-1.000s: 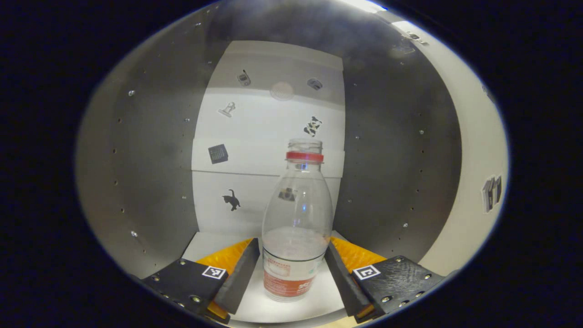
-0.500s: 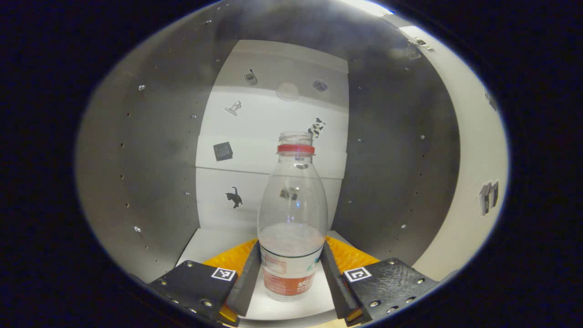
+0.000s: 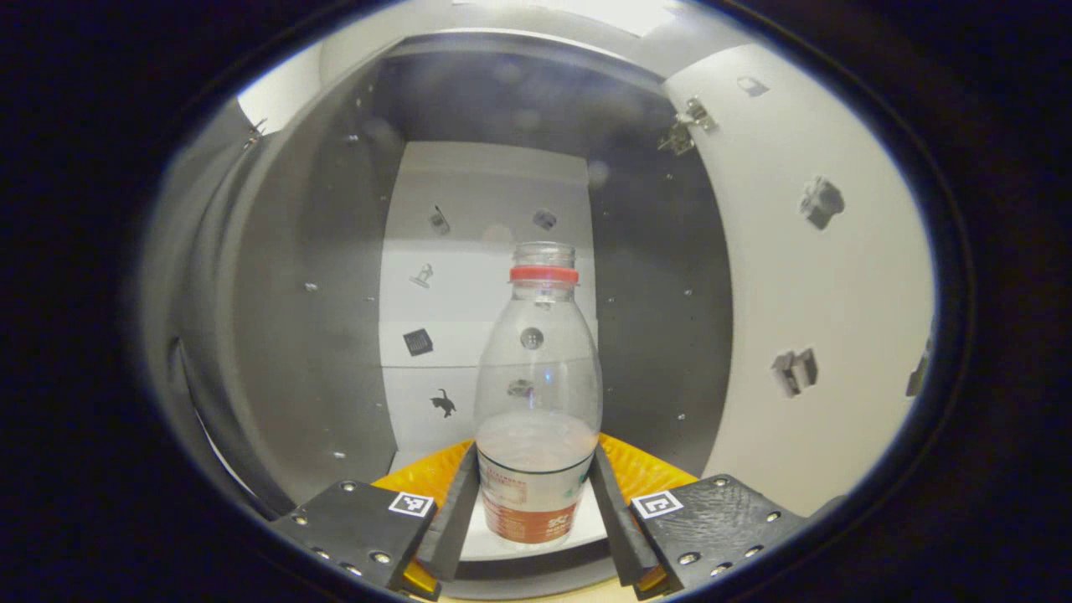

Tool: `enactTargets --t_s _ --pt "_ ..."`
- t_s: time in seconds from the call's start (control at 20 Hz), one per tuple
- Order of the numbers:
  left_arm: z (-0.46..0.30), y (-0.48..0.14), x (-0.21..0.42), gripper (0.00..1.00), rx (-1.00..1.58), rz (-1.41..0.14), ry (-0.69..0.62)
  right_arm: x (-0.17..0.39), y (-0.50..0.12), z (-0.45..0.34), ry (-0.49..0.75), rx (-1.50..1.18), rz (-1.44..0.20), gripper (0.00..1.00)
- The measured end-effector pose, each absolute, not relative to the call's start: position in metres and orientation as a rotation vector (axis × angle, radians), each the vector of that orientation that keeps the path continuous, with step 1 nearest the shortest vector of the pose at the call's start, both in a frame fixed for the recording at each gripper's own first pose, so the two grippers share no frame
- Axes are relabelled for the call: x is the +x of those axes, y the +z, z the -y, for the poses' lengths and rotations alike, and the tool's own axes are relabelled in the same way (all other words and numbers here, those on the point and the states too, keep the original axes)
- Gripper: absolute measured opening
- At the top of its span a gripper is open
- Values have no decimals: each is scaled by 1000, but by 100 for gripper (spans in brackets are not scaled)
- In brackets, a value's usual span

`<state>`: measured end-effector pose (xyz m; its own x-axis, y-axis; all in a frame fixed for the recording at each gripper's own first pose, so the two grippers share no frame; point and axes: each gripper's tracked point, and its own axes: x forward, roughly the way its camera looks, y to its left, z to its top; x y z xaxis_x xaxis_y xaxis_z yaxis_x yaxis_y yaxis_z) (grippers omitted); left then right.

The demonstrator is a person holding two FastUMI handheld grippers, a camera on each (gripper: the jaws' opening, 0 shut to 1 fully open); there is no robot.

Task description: Open the cabinet door with the right hand, grasp the bottle in the cabinet with the left hand and place it on the coaster, then close the cabinet door with the right hand.

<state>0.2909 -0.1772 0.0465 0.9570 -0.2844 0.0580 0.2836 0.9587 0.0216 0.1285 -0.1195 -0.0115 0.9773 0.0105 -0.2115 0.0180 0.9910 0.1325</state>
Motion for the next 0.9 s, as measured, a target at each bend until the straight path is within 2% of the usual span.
enactTargets --t_s 0.2,0.25,0.4,0.5,0.65,0.75,0.9 --pt "127 51 240 73 7 83 -236 112 -11 111 -4 131 -210 98" --pt "111 47 229 68 12 81 -212 109 -9 108 -5 135 -205 98" --pt "61 29 195 68 7 79 -143 102 -1 103 -9 157 -179 98" --pt "25 7 178 71 5 59 -87 97 1 99 -14 164 -165 98" --pt "-24 -35 149 68 -13 15 -10 91 3 98 -24 166 -156 98" --pt "-48 -63 132 71 -34 -5 26 86 3 97 -35 166 -151 98" --pt "-72 -105 109 68 -38 -31 56 77 1 97 -56 167 -150 98"
